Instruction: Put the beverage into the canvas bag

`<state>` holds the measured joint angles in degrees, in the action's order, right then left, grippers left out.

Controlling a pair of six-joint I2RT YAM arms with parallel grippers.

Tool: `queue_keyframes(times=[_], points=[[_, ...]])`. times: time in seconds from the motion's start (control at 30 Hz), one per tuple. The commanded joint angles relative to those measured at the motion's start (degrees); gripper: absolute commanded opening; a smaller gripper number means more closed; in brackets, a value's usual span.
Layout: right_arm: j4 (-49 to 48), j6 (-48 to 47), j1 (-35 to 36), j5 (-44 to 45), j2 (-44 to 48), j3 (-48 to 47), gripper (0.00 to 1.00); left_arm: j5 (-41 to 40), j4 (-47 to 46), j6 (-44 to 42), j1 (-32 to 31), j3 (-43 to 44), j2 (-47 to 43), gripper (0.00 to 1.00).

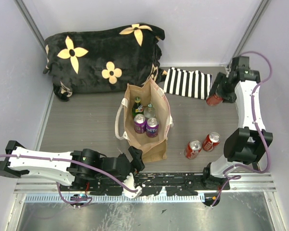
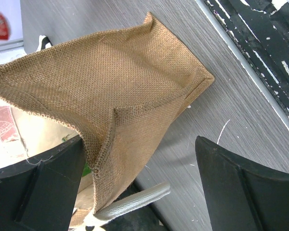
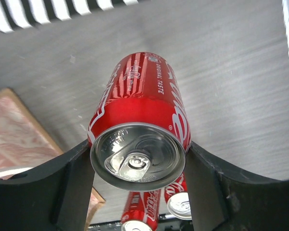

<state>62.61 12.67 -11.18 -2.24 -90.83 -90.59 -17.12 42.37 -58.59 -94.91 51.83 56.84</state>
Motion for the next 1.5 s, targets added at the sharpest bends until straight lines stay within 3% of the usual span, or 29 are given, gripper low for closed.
queue_keyframes(times=[0.0,0.27,0.53,0.83,1.47], points=[[2.7,2.4,4.1,-4.0,2.6,-14.4,0.01,0.8,1.6,-0.4,-0.4,-1.4,0.5,0.98],[2.1,7.7,21.7,-4.1,3.3,-28.9,0.01,1.3,2.3,-0.2,-0.4,-1.3,0.9,0.98],[-3.1,10.4,35.4,-2.8,7.5,-28.7,0.01,1.4,2.8,-0.3,-0.4,-1.4,1.2,0.98],[-1.6,11.0,51.9,2.9,5.7,-27.7,0.01,1.1,3.2,-0.2,-0.4,-1.1,1.6,0.98],[-3.6,12.2,67.2,11.0,0.2,-11.4,0.01,-0.5,3.7,-2.7,-0.4,0.5,1.6,0.98]])
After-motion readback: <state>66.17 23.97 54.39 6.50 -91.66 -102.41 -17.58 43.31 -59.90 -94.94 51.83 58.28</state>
